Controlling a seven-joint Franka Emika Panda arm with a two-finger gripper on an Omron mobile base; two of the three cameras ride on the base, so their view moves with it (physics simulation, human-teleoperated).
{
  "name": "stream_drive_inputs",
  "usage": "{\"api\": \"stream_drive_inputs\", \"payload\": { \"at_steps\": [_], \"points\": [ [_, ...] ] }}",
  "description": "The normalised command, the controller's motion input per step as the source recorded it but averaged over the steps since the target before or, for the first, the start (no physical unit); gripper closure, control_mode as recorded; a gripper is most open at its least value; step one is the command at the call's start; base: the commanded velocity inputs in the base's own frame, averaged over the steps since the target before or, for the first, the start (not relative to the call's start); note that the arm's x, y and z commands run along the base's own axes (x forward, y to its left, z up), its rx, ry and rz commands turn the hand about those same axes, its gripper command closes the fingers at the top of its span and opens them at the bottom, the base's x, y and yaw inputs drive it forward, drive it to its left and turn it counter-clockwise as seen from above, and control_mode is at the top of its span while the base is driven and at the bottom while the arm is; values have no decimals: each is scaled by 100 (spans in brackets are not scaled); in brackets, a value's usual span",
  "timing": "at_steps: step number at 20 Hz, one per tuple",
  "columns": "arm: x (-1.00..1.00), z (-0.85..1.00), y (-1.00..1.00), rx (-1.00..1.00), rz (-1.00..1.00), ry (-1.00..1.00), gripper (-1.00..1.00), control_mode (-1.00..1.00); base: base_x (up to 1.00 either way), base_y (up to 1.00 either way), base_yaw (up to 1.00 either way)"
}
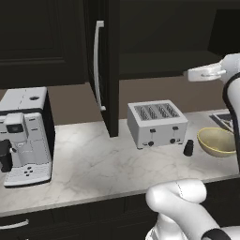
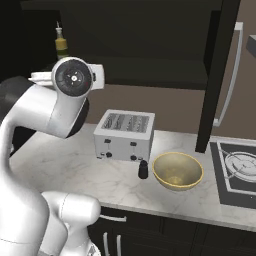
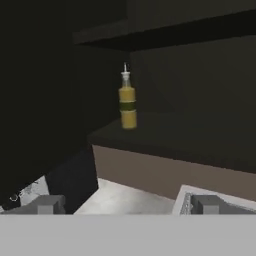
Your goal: Retrieve the bottle and the shaker from the cabinet and place them next to the mixing bowl on the counter. Then add garlic from the fridge to the mixing bowl.
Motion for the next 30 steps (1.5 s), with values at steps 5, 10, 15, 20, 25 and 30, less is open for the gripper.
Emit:
{"api": "stream_drive_inputs", "payload": {
  "at_steps": [5, 10, 15, 20, 25, 30],
  "points": [
    [22, 9, 43, 0, 2, -14, -100, -100, 0, 0, 0],
    [48, 0, 27, 0, 0, -11, -100, -100, 0, 0, 0],
    [50, 0, 10, 0, 0, -11, -100, -100, 0, 0, 0],
    [61, 0, 1, 0, 0, -7, -100, -100, 0, 0, 0],
    [50, 0, 0, 0, 0, -1, -100, -100, 0, 0, 0],
    [48, 0, 0, 0, 0, 0, -100, -100, 0, 0, 0]
  ]
}}
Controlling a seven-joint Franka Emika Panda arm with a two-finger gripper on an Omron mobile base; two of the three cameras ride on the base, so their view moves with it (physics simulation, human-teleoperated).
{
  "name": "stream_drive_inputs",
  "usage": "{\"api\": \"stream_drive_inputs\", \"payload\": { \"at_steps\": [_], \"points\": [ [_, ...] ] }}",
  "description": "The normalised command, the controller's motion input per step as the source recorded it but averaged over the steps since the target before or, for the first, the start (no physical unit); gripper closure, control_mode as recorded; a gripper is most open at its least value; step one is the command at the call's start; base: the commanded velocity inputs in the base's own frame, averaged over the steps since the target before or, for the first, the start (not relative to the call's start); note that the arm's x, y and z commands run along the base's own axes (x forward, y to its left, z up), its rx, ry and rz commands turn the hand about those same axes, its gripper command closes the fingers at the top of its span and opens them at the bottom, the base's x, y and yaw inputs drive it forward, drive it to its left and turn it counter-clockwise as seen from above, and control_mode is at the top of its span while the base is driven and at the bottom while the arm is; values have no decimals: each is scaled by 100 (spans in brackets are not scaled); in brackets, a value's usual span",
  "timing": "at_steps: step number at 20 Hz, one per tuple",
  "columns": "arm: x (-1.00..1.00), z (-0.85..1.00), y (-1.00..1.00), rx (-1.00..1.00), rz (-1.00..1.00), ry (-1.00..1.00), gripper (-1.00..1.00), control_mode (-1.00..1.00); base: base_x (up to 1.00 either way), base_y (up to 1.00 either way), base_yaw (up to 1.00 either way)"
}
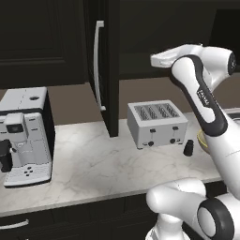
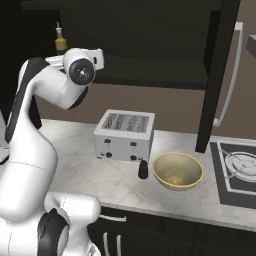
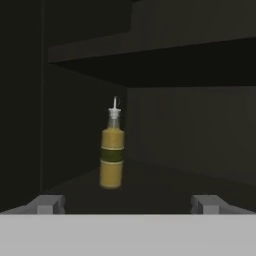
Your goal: Retrieve the bottle and the shaker from the cabinet and place them next to the mixing bowl on the counter. Then add garlic from the fridge to the mixing bowl.
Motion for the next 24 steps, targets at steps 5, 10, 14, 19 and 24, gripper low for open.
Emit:
{"api": "stream_drive_inputs", "payload": {
  "at_steps": [5, 10, 14, 19, 24],
  "points": [
    [17, 2, 5, 0, 0, 0, -100, -100, 0, 0, 0],
    [12, 4, 27, 0, 3, 0, -100, -100, 0, 0, 0],
    [31, 2, 14, 10, 8, 2, -100, -100, 0, 0, 0],
    [30, 0, 0, 17, 6, 0, -100, -100, 0, 0, 0],
    [35, -4, 4, 0, 0, 0, -100, -100, 0, 0, 0]
  ]
}}
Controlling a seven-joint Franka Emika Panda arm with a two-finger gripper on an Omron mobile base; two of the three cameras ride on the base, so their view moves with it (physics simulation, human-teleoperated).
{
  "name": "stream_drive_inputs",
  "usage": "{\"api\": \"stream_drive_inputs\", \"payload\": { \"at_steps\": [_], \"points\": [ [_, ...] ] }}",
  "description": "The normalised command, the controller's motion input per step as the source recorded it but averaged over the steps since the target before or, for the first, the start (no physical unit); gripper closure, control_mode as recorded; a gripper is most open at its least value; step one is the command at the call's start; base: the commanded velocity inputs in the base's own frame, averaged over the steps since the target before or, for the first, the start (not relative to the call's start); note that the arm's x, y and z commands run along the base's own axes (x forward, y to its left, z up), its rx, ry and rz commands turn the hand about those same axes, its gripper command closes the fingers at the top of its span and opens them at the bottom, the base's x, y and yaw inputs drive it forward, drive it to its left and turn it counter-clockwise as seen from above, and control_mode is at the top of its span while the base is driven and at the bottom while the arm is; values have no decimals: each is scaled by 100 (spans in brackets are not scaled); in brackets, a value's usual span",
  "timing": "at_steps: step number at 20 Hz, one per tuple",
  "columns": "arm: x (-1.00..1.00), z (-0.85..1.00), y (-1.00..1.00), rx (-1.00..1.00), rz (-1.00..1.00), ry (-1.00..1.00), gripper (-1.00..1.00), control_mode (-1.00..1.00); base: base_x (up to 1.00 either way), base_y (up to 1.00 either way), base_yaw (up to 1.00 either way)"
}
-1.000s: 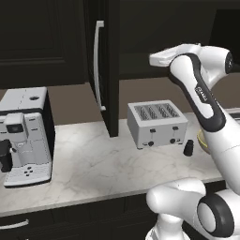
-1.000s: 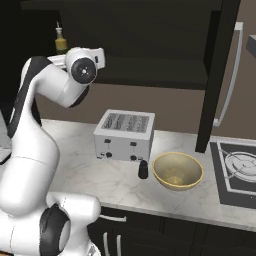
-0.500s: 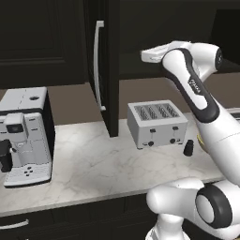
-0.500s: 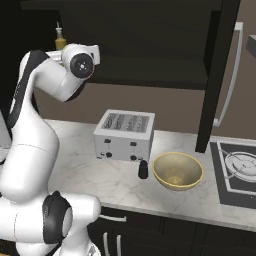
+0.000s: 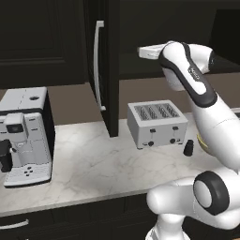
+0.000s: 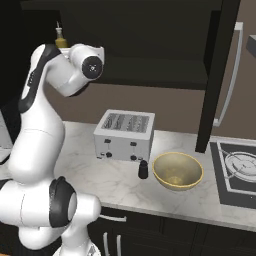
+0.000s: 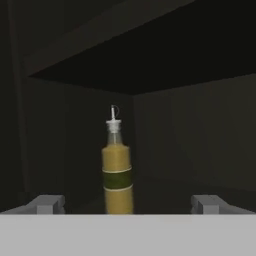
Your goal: Retrieve the bottle and the shaker from the cabinet and place them next to the mixing bowl on the counter. Then add garlic from the fridge to the mixing bowl.
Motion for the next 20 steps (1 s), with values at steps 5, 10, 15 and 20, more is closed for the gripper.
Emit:
{"api": "stream_drive_inputs", "payload": {
  "at_steps": [5, 10, 15, 20],
  "points": [
    [33, -1, 28, -1, 0, 9, -100, -100, 0, 0, 0],
    [35, 0, 35, 0, 0, 13, -100, -100, 0, 0, 0],
    [40, 2, 24, 0, 0, 6, -100, -100, 0, 0, 0],
    [28, 0, 24, -2, 0, 1, -100, -100, 0, 0, 0]
  ]
}}
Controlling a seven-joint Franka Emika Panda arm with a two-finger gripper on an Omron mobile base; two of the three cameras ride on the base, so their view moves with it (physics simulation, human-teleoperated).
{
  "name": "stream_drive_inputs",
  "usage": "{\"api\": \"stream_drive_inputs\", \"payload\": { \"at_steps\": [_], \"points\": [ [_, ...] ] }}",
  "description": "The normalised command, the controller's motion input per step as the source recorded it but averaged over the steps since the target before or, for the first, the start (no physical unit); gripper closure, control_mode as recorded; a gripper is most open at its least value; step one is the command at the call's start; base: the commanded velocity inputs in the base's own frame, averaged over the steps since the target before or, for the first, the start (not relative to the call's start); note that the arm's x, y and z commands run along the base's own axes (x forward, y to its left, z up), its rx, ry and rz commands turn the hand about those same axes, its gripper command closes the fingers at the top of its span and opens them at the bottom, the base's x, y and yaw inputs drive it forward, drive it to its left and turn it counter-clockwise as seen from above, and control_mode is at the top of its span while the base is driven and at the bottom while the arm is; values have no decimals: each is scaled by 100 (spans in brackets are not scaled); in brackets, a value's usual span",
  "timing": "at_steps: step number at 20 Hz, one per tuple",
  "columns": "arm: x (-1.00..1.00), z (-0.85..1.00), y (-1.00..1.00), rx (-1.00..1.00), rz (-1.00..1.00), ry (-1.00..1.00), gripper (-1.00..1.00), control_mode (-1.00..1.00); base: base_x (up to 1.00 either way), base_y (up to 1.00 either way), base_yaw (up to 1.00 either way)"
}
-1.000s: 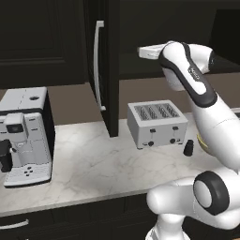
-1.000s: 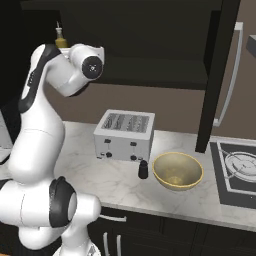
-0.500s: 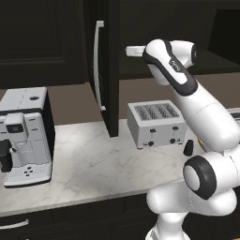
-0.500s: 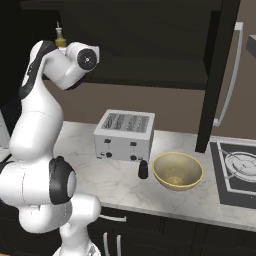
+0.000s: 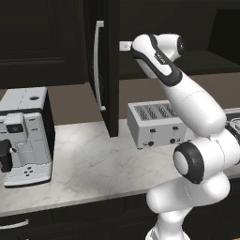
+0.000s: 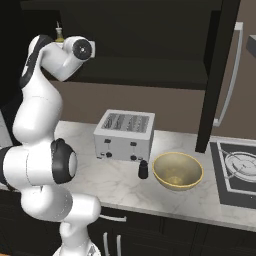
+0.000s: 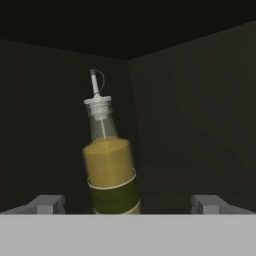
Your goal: Retrieve the bottle and the shaker from the cabinet and place them next to the mixing bowl on the counter. Then add garlic from the fridge to the mixing bowl.
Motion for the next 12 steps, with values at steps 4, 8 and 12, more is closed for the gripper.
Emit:
{"api": "stream_drive_inputs", "payload": {
  "at_steps": [4, 8, 12],
  "points": [
    [1, 0, 24, -6, 3, 1, -100, -100, 0, 0, 0],
    [4, 0, 5, -3, 8, 0, -100, -100, 0, 0, 0],
    [15, 0, -1, 0, 3, 0, -100, -100, 0, 0, 0]
  ]
}}
